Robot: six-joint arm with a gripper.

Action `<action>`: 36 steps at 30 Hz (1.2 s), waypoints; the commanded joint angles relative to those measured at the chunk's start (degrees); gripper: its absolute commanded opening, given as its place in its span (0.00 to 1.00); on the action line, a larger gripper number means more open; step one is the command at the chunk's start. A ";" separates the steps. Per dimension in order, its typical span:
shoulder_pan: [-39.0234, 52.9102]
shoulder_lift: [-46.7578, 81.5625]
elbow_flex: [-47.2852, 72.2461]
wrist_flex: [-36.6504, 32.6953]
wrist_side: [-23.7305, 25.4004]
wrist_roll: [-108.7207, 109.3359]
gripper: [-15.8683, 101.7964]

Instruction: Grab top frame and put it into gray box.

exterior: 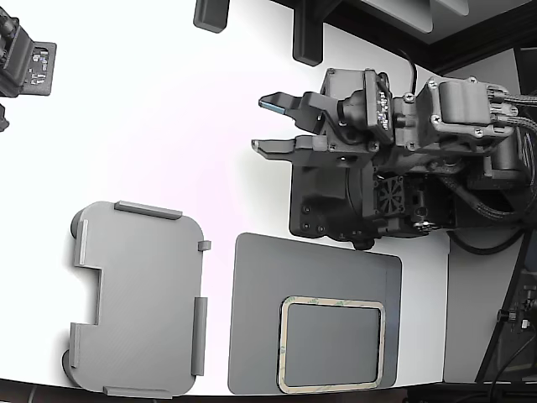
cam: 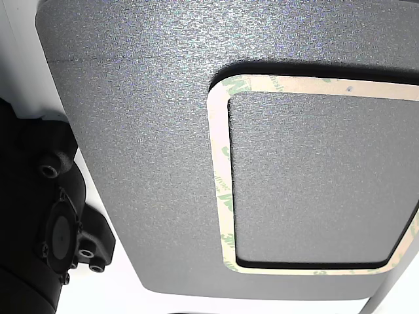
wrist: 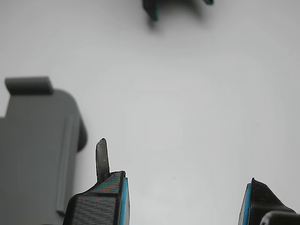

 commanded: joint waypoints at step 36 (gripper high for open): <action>45.70 -32.61 -35.33 23.29 -1.67 -64.25 0.94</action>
